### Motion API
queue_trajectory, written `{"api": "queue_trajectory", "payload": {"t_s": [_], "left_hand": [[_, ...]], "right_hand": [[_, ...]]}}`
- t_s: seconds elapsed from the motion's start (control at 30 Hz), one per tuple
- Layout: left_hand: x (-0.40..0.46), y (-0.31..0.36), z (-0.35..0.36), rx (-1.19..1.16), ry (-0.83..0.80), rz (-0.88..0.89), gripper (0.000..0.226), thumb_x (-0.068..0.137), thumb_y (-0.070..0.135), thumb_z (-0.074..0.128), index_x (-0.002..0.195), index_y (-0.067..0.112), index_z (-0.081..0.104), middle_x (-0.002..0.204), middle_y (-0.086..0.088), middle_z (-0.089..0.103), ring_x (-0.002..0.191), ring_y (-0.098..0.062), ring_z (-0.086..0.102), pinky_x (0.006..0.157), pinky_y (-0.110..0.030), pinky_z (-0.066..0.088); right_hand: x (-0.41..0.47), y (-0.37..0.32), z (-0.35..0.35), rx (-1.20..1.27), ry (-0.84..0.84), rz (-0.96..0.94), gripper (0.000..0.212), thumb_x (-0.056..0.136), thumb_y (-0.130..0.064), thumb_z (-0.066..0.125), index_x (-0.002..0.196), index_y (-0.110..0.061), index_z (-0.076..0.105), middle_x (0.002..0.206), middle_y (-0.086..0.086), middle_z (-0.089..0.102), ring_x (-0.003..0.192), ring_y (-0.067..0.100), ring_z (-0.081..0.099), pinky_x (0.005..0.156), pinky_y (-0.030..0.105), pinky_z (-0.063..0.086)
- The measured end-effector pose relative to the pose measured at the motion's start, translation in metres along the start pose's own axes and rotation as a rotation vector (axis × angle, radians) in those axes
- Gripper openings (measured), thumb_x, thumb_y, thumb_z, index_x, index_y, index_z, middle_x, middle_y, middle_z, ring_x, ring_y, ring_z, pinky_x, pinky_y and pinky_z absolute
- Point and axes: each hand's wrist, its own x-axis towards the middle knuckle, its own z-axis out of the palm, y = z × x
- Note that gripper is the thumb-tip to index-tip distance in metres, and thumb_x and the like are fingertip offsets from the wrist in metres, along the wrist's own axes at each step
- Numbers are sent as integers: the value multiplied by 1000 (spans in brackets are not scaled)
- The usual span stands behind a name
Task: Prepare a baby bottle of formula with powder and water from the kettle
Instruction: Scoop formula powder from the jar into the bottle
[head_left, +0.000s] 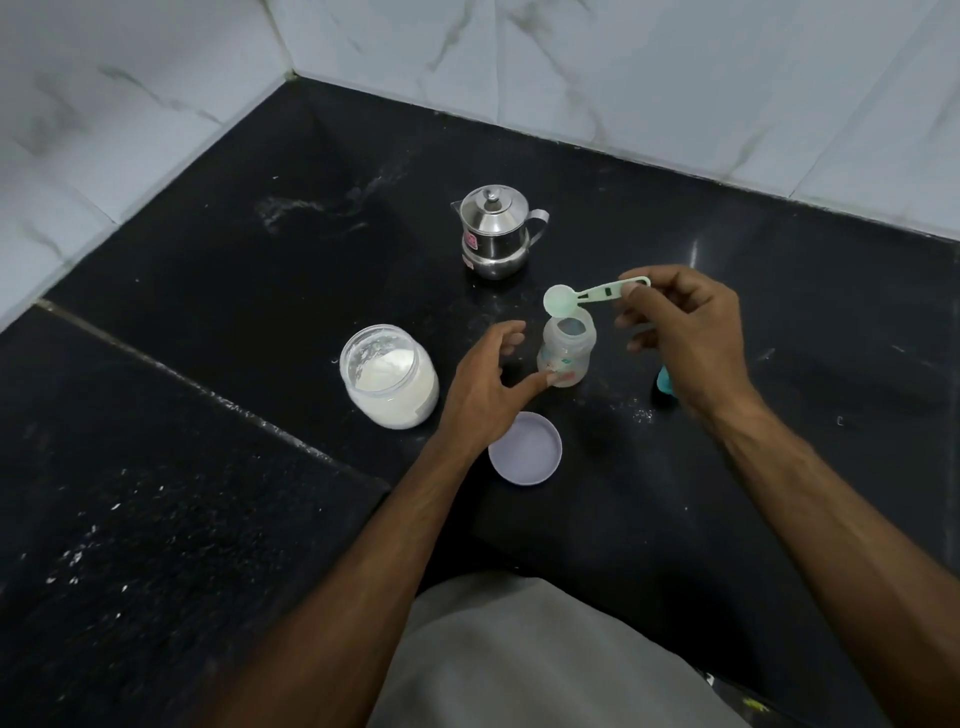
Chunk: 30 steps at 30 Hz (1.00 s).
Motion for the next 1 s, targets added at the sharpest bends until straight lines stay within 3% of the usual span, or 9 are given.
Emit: {"api": "queue_trajectory", "payload": {"t_s": [0.2,0.33,0.5,0.63,0.73,0.8,1.0], "left_hand": [[-14,-2,-4,-11,24,-39,65,80,35,75,137,22,44,136,3,54,119,-6,50,98,-23,43],[-21,1,-7,-25,63,-28,60,81,35,75,132,22,48,132,6,56,114,-1,51,90,-12,39],[-27,1,-9,19,105,-41,60,82,34,74,134,17,47,131,2,57,109,2,47,92,-16,38],[-29,1,-9,38,112,-43,53,81,34,74,125,13,52,124,-2,61,112,-11,55,96,-29,47],[-31,0,-8,56,107,-64,46,81,36,73,115,11,55,115,-4,64,106,-15,59,93,-36,50],[-32,-3,-11,64,143,-71,45,80,39,72,111,11,57,110,-5,65,101,-16,60,91,-39,51],[-39,-6,-14,67,161,-86,43,78,38,66,110,9,60,104,-6,67,96,-18,62,86,-42,53]], "right_hand": [[-2,-7,39,60,-143,17,13,93,-5,58,96,-12,68,81,4,70,65,10,65,54,21,50],[-6,-17,72,68,-249,-4,12,92,-3,59,98,-7,67,81,6,70,63,9,64,52,19,50],[-5,-26,112,-26,-358,-35,12,91,-6,62,101,-5,69,79,6,70,61,9,64,46,20,48],[-1,-27,132,-192,-399,-82,11,89,-9,62,97,-8,70,78,3,71,57,5,63,44,16,45],[3,-22,141,-299,-402,-134,10,86,-10,63,91,-14,71,75,-4,71,59,3,65,51,12,47],[1,-19,150,-342,-433,-150,10,84,-12,63,88,-17,71,74,-5,72,63,6,67,60,18,53],[-6,-11,158,-455,-560,-182,13,87,-22,66,90,-14,75,78,-7,73,69,1,67,71,21,56]]}}
